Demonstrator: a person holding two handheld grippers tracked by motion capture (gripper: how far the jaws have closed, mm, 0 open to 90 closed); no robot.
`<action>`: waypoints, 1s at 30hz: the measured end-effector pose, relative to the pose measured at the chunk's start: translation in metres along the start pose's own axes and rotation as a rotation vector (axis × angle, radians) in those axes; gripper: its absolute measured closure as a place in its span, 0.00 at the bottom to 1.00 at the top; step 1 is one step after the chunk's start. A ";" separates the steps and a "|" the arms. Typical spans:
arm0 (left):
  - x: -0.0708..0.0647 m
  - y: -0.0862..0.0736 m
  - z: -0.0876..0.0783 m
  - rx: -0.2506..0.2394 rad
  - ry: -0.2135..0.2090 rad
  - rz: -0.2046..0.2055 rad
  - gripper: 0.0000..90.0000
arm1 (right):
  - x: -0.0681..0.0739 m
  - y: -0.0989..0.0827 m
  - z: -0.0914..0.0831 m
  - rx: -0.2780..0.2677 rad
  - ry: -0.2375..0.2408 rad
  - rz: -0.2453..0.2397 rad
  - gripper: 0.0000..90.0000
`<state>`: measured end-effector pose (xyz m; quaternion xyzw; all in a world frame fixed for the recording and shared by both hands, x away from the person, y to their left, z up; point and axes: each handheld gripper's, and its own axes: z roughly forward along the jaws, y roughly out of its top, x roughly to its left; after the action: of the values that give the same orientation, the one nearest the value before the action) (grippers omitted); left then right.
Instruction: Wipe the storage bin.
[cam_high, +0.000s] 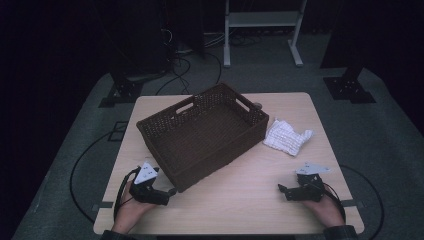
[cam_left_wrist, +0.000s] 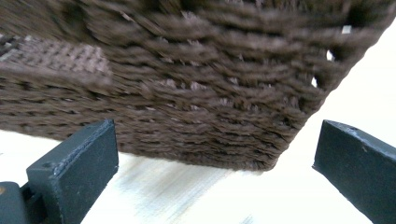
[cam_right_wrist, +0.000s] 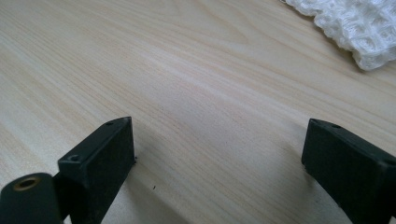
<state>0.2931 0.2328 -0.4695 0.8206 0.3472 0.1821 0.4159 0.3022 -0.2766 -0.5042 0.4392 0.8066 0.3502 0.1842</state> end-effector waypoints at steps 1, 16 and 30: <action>0.000 0.000 0.000 0.000 0.000 0.000 0.00 | 0.000 0.000 0.000 0.000 0.000 0.000 0.10; -0.007 -0.014 0.028 0.057 0.006 -0.016 0.00 | 0.000 0.000 0.000 0.000 0.000 -0.002 0.10; -0.005 -0.011 0.037 0.136 0.053 -0.032 0.01 | -0.001 0.010 -0.002 -0.018 0.010 -0.015 0.17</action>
<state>0.3067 0.2138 -0.5004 0.8362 0.3825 0.1730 0.3529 0.3071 -0.2746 -0.4958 0.4295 0.8077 0.3581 0.1867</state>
